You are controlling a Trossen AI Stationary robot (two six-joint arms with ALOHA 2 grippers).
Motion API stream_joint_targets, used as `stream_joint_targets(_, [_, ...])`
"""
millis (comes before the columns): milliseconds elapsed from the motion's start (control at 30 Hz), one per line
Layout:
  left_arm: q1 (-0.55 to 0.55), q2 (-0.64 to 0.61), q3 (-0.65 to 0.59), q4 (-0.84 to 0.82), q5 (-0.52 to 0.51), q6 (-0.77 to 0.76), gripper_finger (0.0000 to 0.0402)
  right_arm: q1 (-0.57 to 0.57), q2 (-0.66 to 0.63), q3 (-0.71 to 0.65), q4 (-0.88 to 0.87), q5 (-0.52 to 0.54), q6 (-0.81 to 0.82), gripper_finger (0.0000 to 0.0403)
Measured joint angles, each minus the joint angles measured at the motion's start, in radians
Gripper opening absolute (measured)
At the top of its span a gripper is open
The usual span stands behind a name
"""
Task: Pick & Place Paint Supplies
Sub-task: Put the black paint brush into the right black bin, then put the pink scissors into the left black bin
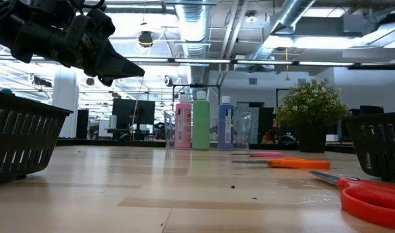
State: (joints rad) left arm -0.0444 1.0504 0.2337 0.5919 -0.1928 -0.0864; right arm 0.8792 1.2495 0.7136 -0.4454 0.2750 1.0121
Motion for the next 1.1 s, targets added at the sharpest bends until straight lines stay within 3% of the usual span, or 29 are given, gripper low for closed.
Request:
stream_joint_targets(567, [0.0,0.0,0.0,0.0,0.0,0.0,0.0,-0.068,0.072,0.002,0.008,-0.336,0.167,0.0])
stream_joint_targets(867, [0.0,0.0,0.0,0.0,0.0,0.0,0.0,-0.103,0.093,0.002,0.011,-0.378,0.148,0.0008])
stream_joint_targets(1100, [0.0,0.0,0.0,0.0,0.0,0.0,0.0,-0.114,0.092,0.002,0.008,-0.365,0.111,0.0077])
